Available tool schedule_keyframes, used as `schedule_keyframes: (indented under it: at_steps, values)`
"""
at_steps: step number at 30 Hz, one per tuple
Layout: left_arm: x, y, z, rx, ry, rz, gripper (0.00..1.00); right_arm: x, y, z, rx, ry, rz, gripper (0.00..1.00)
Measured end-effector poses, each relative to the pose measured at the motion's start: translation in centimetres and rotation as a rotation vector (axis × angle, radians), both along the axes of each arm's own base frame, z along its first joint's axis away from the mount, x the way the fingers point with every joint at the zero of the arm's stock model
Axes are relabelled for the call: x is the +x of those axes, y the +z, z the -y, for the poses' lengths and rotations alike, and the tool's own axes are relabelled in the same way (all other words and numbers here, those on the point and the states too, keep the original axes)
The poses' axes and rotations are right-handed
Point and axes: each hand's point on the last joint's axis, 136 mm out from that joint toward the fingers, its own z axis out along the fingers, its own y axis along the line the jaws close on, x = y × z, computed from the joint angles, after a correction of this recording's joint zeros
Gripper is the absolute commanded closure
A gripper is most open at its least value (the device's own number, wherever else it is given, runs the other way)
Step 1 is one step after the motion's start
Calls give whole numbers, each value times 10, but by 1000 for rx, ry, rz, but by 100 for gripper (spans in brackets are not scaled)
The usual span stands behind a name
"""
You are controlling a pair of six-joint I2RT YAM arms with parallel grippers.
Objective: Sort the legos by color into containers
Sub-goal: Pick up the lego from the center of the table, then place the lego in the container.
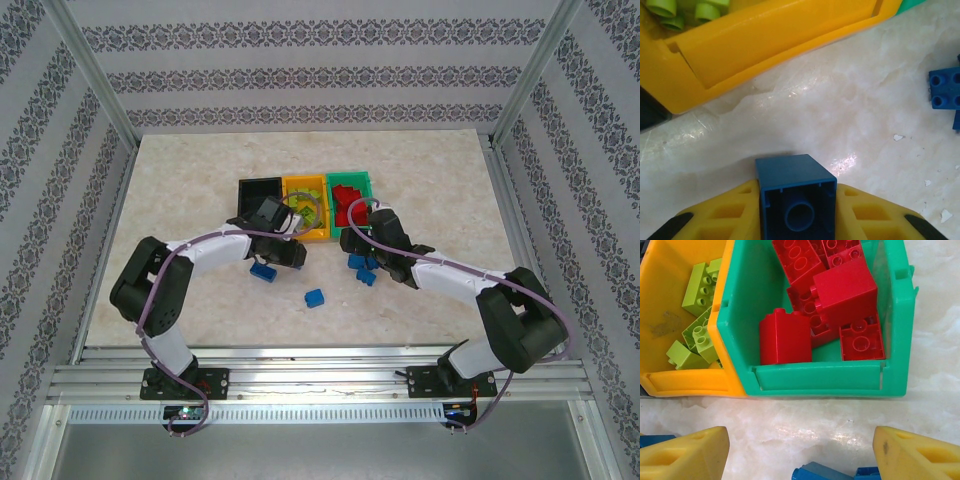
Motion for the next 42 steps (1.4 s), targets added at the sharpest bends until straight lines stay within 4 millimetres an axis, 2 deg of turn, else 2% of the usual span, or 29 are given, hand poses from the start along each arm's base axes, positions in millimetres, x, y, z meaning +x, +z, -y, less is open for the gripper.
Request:
schedule_keyframes:
  at_steps: [6,10,19,24,29,31,37,42]
  values:
    - [6,37,-6,-42,23,89,69,1,0,-1,3,0,4,24]
    - [20,62,-26,-61,84,152,69,1,0,-1,5,-1,8,24]
    - [60,91,-72,-43,229,237,68,-4,-8,0,5,-1,-9,24]
    - [82,91,-89,-25,283,244,66,-11,-14,2,1,-2,-24,24]
    - [102,75,-104,-9,328,200,46,-18,-11,2,6,8,-17,24]
    - [106,70,-105,-10,333,186,42,-20,-7,1,8,11,-8,24]
    - [103,72,-102,-38,330,172,39,-28,-3,-6,1,34,-2,24]
    - [86,78,-104,-60,333,186,39,-40,-9,-15,-22,77,-27,24]
